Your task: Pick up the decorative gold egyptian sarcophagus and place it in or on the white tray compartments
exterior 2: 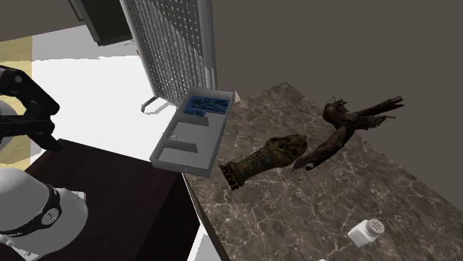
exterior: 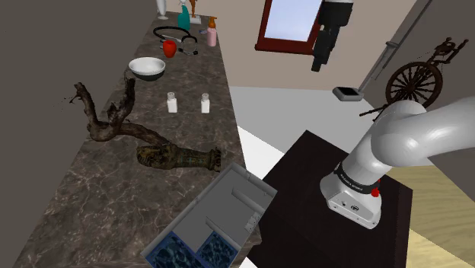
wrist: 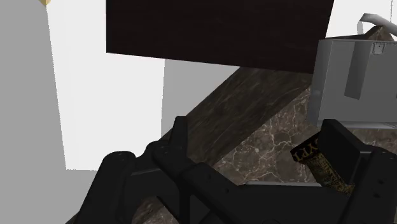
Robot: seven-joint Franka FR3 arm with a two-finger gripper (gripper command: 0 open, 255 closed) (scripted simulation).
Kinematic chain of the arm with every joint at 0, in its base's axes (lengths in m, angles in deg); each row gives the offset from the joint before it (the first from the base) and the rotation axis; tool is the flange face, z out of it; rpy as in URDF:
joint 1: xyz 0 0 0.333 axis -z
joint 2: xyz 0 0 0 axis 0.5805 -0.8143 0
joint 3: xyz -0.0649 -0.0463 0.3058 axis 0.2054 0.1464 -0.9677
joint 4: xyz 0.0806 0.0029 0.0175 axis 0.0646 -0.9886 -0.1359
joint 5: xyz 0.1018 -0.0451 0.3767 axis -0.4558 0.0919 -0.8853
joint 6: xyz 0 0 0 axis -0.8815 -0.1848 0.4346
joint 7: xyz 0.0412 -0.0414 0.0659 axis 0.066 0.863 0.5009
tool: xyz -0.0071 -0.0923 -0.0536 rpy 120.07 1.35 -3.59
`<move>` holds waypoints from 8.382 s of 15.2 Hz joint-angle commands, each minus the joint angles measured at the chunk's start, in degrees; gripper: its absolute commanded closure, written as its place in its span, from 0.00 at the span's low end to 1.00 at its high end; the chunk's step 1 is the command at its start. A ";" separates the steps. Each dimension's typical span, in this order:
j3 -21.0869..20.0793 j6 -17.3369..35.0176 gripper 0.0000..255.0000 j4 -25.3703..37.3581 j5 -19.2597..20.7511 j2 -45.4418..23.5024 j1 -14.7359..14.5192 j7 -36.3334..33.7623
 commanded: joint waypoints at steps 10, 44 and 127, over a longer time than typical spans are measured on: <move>-4.54 20.90 0.00 -9.93 -3.13 -5.82 -5.24 2.05; -11.78 82.17 0.00 1.21 21.14 -63.99 -21.05 -12.28; -43.26 80.30 0.00 -22.59 14.76 -38.90 -21.95 -39.58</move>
